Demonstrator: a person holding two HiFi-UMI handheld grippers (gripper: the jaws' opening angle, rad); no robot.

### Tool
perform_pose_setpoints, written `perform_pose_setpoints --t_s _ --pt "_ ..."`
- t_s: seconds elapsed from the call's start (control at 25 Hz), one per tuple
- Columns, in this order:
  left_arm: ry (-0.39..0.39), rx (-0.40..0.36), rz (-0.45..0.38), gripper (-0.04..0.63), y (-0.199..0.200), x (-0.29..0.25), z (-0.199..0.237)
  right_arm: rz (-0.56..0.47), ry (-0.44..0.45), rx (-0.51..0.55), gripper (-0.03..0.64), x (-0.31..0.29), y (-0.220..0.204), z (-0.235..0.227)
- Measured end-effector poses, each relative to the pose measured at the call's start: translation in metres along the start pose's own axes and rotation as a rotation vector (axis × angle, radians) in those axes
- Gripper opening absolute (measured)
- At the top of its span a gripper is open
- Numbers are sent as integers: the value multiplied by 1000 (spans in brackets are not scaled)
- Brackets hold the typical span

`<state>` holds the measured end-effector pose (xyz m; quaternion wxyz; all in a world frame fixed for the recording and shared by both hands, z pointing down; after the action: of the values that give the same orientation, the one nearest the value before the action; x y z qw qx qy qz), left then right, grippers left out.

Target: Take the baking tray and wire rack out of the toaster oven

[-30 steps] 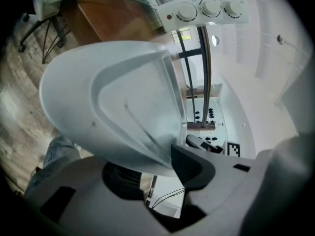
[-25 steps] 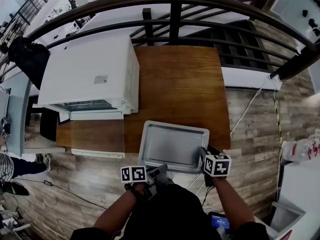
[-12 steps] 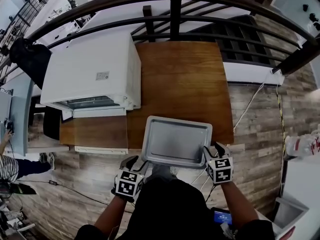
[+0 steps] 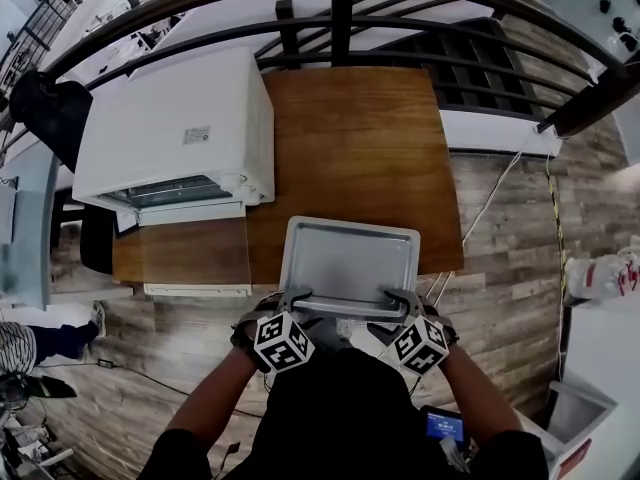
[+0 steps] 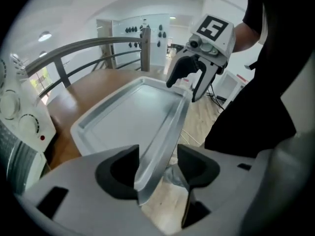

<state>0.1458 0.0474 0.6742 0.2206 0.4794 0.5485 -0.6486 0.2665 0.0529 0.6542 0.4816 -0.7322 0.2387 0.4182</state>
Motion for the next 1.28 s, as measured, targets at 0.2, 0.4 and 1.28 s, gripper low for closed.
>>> perform_pose_setpoints --t_s 0.2,0.4,1.28 --pt "-23 -95 50 249 -1 -10 -4 111 40 97 334 -14 -9 10" --pt "-60 -115 88 249 -1 -18 -5 187 21 138 319 -23 -17 -2" --pt "-10 13 25 204 68 -52 136 147 -132 -150 169 -20 34 -157"
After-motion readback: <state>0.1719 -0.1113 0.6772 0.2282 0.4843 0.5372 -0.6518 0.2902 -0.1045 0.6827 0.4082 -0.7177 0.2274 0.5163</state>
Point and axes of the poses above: the fingertips, and each gripper's own axes: x backward along the fingers, z to its left, y out of its top, the point moved 1 cm from there along x, backward along the fingers, and after that the axes turned 8 degrees about y, right-handed, at the moved point
